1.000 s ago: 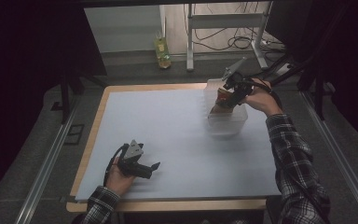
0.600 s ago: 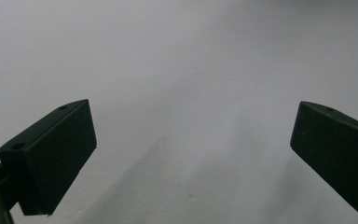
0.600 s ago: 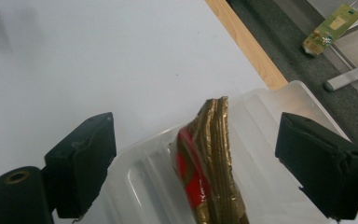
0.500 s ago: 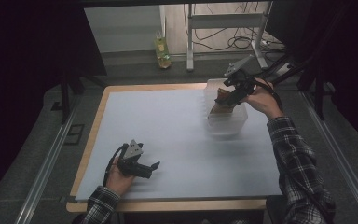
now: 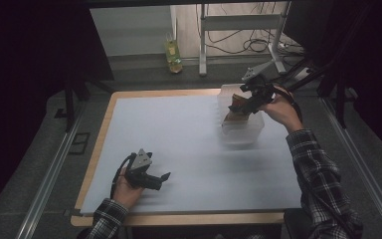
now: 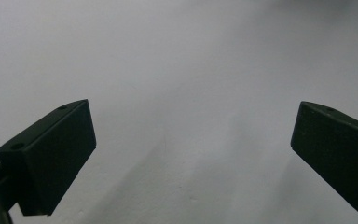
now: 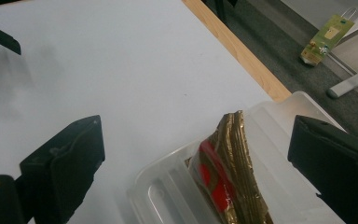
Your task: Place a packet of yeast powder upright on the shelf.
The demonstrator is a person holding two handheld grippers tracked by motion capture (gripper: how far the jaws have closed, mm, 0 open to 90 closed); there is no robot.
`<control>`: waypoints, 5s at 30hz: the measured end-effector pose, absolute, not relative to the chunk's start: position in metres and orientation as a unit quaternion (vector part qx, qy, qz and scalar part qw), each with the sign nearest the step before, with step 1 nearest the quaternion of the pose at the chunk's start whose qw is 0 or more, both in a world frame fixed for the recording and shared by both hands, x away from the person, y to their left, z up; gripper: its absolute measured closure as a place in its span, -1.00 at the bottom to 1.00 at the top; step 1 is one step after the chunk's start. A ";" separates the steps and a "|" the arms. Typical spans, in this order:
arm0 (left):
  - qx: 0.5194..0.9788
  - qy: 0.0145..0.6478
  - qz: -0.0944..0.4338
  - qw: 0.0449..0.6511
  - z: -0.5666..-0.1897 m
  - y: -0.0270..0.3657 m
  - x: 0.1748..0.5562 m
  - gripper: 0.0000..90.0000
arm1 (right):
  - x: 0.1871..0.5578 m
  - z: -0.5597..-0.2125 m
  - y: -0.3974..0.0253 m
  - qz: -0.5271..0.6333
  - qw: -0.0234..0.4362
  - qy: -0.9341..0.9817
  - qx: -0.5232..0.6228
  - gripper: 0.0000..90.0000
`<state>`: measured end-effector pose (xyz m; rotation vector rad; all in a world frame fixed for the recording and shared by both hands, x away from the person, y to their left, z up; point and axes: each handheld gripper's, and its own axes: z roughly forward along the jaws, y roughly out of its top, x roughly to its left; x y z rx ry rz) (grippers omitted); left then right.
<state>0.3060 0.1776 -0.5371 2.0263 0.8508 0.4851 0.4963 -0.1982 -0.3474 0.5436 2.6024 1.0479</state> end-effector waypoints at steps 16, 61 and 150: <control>0.813 0.341 0.195 0.431 -0.537 0.177 0.306 -1.00 | 0.475 -0.341 -0.203 0.382 0.158 0.888 0.202 -1.00; 0.814 0.340 0.194 0.430 -0.537 0.176 0.305 -1.00 | 0.396 -0.366 -0.220 0.427 0.153 0.865 0.217 -1.00; 0.817 0.335 0.188 0.429 -0.538 0.177 0.305 -1.00 | 0.357 -0.493 -0.201 0.417 0.112 0.877 0.212 -1.00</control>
